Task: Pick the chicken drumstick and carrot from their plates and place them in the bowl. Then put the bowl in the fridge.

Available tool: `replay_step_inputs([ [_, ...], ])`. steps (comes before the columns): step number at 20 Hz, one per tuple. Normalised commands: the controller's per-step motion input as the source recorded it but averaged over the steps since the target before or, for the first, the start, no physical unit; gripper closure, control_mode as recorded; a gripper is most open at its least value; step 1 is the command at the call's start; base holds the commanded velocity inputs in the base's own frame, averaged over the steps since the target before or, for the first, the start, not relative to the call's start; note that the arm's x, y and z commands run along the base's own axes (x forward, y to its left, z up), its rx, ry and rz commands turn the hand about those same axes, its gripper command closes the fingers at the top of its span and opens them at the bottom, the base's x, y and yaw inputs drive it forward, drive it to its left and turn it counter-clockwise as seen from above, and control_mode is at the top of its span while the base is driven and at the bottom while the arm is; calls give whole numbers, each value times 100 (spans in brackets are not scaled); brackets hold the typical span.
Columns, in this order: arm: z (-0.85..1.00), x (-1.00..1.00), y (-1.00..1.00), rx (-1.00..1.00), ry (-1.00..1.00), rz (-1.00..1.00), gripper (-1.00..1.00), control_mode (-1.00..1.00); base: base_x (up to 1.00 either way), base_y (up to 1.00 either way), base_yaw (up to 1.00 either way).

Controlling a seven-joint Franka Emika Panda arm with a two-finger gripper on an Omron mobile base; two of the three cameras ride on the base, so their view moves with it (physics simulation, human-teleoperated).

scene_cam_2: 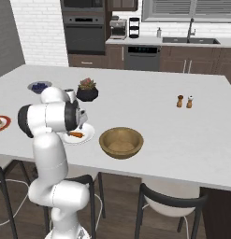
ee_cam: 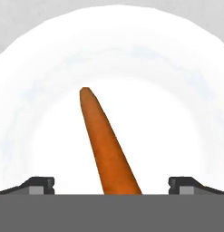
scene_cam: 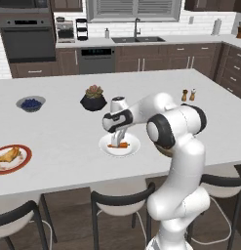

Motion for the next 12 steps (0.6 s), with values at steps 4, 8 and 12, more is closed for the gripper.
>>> replay_step_inputs([
  [4, -34, 1, 0, 0, -4, 1, -100, -100, 0, 0, 0],
  [8, -35, 6, 0, 0, -3, 0, -100, -100, 0, 0, 0],
  [12, -27, 0, 0, 0, -3, 0, 100, -100, 0, 0, 0],
])
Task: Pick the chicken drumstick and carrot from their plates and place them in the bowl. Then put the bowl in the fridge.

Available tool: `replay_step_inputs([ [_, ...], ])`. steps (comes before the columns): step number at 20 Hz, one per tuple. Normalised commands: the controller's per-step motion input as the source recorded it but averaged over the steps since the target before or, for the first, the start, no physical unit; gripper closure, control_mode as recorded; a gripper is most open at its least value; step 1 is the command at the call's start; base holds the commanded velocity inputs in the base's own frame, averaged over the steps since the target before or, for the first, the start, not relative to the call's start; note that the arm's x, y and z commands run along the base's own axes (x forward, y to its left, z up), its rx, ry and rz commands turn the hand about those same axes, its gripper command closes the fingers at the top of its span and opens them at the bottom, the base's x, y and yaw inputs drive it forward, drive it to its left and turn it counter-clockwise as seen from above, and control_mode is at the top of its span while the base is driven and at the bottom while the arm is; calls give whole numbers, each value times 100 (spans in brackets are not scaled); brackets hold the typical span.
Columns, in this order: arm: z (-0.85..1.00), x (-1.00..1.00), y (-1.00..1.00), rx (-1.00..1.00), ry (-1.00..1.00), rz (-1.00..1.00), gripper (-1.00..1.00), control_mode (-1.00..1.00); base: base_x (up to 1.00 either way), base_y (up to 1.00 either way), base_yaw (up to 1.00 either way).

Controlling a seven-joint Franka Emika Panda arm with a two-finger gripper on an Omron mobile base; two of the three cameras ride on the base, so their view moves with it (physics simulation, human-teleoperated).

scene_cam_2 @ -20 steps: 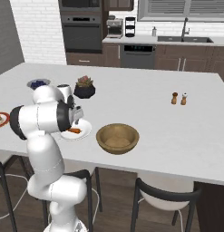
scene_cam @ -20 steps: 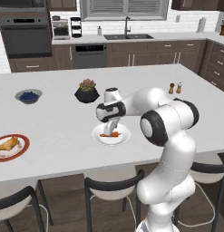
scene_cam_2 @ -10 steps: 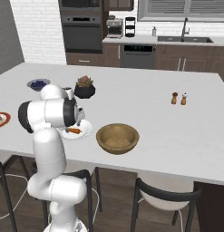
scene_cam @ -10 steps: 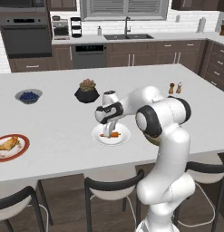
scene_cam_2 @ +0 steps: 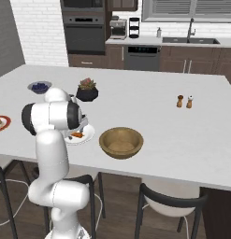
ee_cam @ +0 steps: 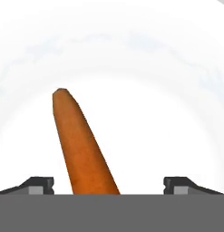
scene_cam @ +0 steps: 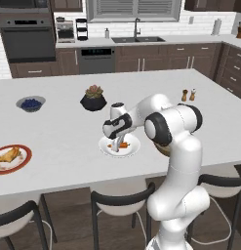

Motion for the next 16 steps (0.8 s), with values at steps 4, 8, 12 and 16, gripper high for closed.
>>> replay_step_inputs([
  [4, -6, 0, 0, 0, 0, 0, 100, -100, 0, 0, 0],
  [8, -6, 0, 0, 0, 0, 0, 100, -100, 0, 0, 0],
  [12, 31, -25, -8, 0, 2, -2, 100, -100, 0, 0, 0],
  [16, 100, -49, -38, 0, -2, -12, 100, -100, 0, 0, 0],
])
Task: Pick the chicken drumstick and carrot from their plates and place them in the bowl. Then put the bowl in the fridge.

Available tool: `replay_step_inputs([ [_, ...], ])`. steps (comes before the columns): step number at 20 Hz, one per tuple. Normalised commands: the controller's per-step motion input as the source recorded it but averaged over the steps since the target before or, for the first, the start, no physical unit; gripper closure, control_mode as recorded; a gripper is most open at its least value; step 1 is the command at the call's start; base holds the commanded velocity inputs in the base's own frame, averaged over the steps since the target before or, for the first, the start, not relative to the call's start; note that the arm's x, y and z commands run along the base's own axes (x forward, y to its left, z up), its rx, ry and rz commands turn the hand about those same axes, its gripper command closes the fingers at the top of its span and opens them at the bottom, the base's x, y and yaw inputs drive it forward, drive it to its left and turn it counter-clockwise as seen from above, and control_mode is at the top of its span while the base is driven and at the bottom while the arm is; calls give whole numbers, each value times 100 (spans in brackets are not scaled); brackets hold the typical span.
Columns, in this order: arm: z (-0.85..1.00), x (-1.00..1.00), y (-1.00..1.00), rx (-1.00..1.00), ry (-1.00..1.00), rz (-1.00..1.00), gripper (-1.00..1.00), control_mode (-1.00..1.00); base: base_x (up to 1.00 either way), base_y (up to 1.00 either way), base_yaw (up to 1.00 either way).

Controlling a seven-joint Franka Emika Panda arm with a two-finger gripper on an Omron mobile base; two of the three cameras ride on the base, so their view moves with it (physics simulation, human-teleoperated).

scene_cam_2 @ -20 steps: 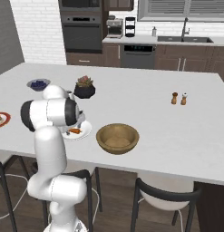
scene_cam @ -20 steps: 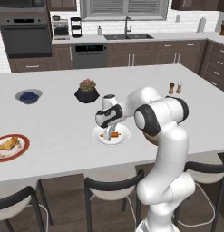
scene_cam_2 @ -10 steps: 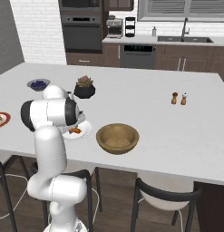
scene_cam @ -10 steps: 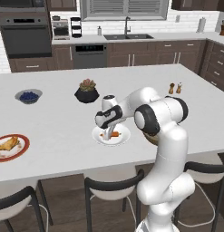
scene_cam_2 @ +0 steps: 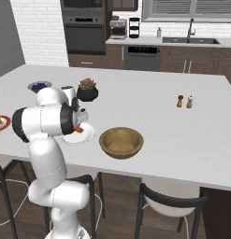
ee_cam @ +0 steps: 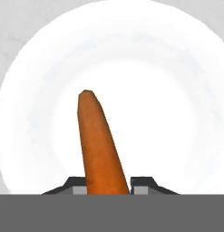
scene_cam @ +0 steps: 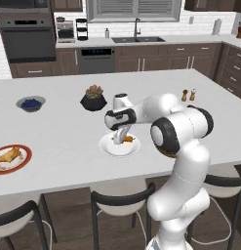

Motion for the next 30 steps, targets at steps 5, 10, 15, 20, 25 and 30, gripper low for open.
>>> replay_step_inputs([
  [5, 92, -15, -47, 0, 7, -15, 100, -100, 0, 0, 0],
  [10, 62, -50, -54, 0, 4, -18, 100, -100, 0, 0, 0],
  [15, 5, -32, -70, 0, 5, -22, 100, -100, 0, 0, 0],
  [20, 0, -10, -84, 0, 5, -24, 100, -100, 0, 0, 0],
  [25, -8, 5, -81, 0, 12, -18, 100, -100, 0, 0, 0],
  [30, -53, 2, -58, 0, 0, -10, 100, -100, 0, 0, 0],
])
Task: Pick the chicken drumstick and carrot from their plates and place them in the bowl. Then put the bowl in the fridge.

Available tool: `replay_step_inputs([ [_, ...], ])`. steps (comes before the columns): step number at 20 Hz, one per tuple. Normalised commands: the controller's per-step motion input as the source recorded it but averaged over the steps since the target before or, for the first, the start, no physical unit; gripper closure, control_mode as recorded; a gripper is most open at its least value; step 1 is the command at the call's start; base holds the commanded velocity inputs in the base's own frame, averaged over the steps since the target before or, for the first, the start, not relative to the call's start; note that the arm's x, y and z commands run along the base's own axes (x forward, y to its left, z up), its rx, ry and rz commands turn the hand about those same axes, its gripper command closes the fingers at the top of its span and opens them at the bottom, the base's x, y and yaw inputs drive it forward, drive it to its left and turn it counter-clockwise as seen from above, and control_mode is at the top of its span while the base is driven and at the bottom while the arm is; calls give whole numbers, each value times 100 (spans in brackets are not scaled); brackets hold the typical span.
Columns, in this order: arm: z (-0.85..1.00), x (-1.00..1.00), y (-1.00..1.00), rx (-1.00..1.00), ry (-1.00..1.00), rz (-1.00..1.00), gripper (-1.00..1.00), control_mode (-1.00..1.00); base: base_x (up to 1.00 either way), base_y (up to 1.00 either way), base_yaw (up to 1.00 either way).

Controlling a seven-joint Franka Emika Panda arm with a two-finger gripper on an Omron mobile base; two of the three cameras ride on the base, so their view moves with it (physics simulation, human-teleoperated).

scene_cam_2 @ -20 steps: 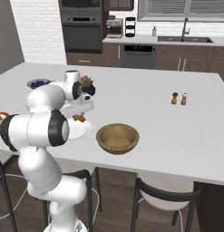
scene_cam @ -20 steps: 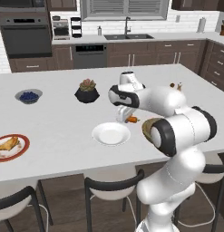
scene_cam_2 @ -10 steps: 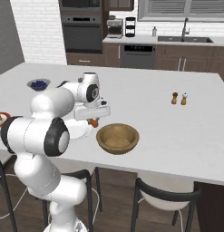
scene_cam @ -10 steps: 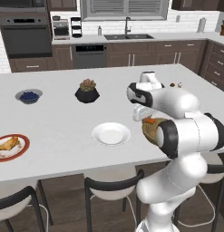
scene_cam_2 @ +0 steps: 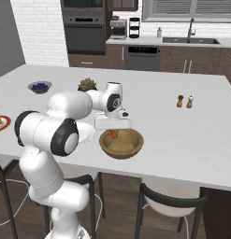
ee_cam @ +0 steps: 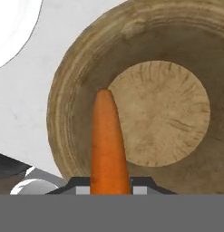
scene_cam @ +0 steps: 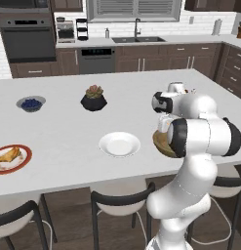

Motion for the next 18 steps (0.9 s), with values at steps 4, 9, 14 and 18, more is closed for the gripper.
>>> replay_step_inputs([
  [4, -57, 2, -35, 0, -8, -7, 100, -100, 0, 0, 0],
  [9, -47, 2, -15, 0, -8, -6, 100, -100, 0, 0, 0],
  [14, -34, 13, -5, 0, -1, -4, 100, -100, 0, 0, 0],
  [18, -17, 27, 0, 0, 0, -1, -100, -100, 0, 0, 0],
])
